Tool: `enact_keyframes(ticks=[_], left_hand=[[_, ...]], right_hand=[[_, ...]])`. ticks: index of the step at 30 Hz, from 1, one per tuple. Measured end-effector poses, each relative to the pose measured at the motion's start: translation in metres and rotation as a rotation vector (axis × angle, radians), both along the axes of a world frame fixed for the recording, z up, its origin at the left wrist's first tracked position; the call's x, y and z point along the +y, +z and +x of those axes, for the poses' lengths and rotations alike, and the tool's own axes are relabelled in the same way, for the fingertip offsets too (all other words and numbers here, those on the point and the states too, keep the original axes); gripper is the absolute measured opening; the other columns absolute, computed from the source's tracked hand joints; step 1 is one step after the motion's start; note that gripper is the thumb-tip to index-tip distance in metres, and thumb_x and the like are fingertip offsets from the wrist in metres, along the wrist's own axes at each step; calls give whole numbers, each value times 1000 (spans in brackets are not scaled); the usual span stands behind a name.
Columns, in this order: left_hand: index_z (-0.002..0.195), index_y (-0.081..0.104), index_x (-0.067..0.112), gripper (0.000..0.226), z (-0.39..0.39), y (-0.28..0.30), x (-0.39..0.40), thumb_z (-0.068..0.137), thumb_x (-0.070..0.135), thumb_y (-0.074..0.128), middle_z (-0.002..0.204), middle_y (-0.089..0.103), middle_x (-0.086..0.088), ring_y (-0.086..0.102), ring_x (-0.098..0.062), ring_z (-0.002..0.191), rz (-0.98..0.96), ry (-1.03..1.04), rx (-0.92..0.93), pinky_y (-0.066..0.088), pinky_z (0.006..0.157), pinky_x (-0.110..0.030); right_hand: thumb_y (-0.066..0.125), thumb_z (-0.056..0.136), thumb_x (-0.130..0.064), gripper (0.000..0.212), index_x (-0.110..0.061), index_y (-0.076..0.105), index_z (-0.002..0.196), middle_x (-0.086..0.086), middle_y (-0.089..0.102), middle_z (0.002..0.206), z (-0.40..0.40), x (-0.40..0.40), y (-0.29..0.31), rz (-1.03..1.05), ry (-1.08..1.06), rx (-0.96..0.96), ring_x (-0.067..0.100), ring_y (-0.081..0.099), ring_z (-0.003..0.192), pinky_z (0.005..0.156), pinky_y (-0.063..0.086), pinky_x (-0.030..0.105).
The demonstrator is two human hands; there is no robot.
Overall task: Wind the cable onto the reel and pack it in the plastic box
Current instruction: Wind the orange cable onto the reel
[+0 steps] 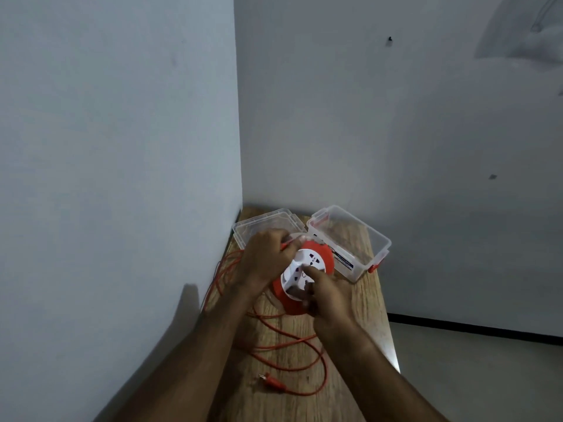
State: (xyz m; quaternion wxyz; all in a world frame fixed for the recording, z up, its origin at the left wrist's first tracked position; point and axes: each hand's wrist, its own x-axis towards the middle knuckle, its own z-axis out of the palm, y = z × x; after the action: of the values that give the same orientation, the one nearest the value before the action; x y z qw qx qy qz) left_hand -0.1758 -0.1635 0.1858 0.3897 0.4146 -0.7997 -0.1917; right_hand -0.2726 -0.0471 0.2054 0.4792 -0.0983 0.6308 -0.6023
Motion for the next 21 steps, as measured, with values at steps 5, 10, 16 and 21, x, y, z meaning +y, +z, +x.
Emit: enact_keyframes(ticks=[5, 10, 16, 21], left_hand=[[80, 75, 10, 55, 9, 10, -9, 90, 59, 53, 74, 74, -3, 68, -15, 66, 98, 32, 174, 59, 65, -43], [83, 75, 7, 47, 0, 20, -5, 93, 49, 57, 74, 73, -5, 67, -16, 69, 108, -41, 182, 60, 67, -39], [74, 70, 12, 49, -9, 16, -1, 91, 56, 54, 63, 64, 1, 59, -10, 59, 82, -113, 112, 47, 56, -25], [75, 70, 13, 55, -10, 16, -1, 89, 62, 49, 63, 64, 0, 59, -10, 59, 32, -91, 74, 49, 56, -28]], right_hand=[[82, 83, -25, 40, -17, 70, 120, 0, 75, 103, -13, 25, -4, -315, 76, 1446, 7, 71, 85, 70, 57, 16], [80, 77, -39, 68, -25, 53, 138, 10, 58, 131, -16, 14, -6, -154, 386, 1883, 26, 68, 99, 63, 58, 26], [86, 60, -58, 81, -24, 57, 128, 9, 50, 128, -28, 2, -7, -100, 419, 1833, 22, 66, 89, 58, 53, 23], [88, 66, -48, 65, -22, 68, 123, 5, 60, 123, -31, -3, -14, -192, 339, 1622, 23, 67, 97, 72, 57, 27]])
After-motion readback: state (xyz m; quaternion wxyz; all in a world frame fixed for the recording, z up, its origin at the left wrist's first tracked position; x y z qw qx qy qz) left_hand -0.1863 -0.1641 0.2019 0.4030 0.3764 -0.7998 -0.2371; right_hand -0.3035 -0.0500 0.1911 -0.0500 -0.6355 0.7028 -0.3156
